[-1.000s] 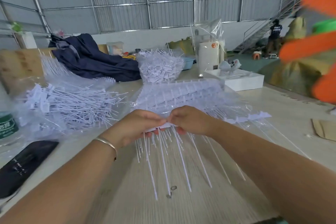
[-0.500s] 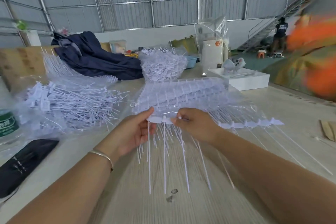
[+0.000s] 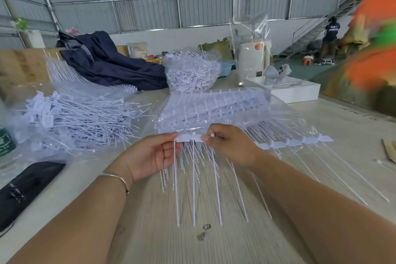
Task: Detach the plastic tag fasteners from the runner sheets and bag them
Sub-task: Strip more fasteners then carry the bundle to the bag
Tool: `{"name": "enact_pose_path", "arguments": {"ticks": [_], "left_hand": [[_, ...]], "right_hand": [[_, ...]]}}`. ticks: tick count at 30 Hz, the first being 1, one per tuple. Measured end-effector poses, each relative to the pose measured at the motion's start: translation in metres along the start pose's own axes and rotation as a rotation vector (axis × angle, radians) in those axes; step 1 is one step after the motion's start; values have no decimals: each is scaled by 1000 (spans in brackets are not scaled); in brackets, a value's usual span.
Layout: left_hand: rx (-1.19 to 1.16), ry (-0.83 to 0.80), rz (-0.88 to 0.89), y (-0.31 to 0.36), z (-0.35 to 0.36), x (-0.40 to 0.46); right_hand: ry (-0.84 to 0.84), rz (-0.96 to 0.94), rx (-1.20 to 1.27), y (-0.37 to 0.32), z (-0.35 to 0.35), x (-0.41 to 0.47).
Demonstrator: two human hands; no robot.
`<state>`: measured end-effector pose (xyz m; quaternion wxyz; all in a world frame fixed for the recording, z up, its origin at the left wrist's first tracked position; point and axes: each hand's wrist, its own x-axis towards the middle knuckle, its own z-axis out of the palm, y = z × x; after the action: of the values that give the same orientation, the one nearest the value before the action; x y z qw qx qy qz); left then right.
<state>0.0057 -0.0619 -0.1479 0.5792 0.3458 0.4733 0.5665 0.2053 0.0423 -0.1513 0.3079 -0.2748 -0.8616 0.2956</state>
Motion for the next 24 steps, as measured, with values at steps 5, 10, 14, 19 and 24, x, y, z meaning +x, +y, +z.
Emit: {"name": "enact_pose_path", "arguments": {"ticks": [5, 10, 14, 19, 24], "left_hand": [[-59, -33, -14, -4, -3, -6], [-48, -122, -14, -5, -3, -13], [-48, -186, 6, -6, 2, -14], [2, -232, -26, -9, 7, -10], [-54, -294, -36, -8, 12, -12]], "right_hand": [[-84, -5, 187, -1, -2, -5], [-133, -37, 290, -7, -9, -8], [-178, 9, 349, -6, -14, -9], [-206, 136, 254, 3, -21, -7], [-228, 111, 380, -3, -11, -9]]}}
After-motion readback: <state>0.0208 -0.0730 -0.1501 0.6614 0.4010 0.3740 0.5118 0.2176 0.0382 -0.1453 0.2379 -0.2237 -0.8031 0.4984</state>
